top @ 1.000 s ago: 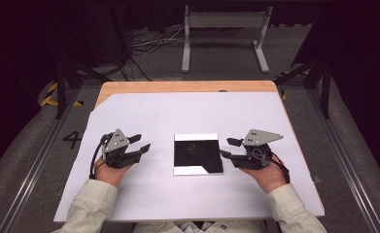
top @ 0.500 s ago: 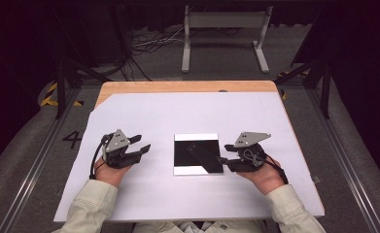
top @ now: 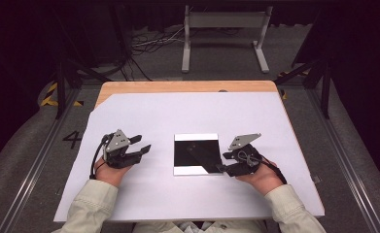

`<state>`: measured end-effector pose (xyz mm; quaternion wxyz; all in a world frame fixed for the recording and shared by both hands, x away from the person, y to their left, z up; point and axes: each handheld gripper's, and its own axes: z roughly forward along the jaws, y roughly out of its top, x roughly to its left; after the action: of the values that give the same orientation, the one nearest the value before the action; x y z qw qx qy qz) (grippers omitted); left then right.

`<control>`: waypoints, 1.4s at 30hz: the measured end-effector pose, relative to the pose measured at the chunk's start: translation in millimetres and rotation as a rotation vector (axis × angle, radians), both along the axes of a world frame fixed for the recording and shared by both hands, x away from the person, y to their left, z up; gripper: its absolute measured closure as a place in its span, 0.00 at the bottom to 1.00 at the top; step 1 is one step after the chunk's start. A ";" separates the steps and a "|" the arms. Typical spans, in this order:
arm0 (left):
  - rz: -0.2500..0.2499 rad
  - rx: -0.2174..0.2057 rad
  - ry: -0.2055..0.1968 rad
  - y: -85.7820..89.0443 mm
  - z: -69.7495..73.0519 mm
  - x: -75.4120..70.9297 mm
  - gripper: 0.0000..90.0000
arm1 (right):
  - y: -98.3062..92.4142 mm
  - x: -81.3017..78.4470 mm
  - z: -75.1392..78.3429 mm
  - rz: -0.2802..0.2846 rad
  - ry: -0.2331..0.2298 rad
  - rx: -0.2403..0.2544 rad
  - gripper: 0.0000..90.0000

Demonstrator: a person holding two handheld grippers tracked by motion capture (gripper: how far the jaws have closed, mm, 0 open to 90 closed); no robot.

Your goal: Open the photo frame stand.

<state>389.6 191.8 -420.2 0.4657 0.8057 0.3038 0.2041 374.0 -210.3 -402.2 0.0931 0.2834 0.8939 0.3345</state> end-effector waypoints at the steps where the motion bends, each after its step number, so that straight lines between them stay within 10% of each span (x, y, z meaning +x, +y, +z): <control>1: -0.002 0.000 0.002 -0.1 -0.2 0.1 0.53 | 0.2 0.3 -0.9 0.002 0.006 -0.004 0.52; 23: -0.011 0.002 0.011 -2.4 -2.6 1.9 0.51 | 4.1 2.1 -13.9 0.058 0.152 -0.173 0.74; 42: -0.011 0.000 0.016 -2.8 -3.2 2.4 0.51 | 6.3 -1.8 -10.3 0.092 0.126 -0.229 0.99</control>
<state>392.0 189.0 -423.4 0.4645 0.8089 0.3031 0.1951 372.1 -204.0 -412.6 0.0529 0.2500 0.9425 0.2155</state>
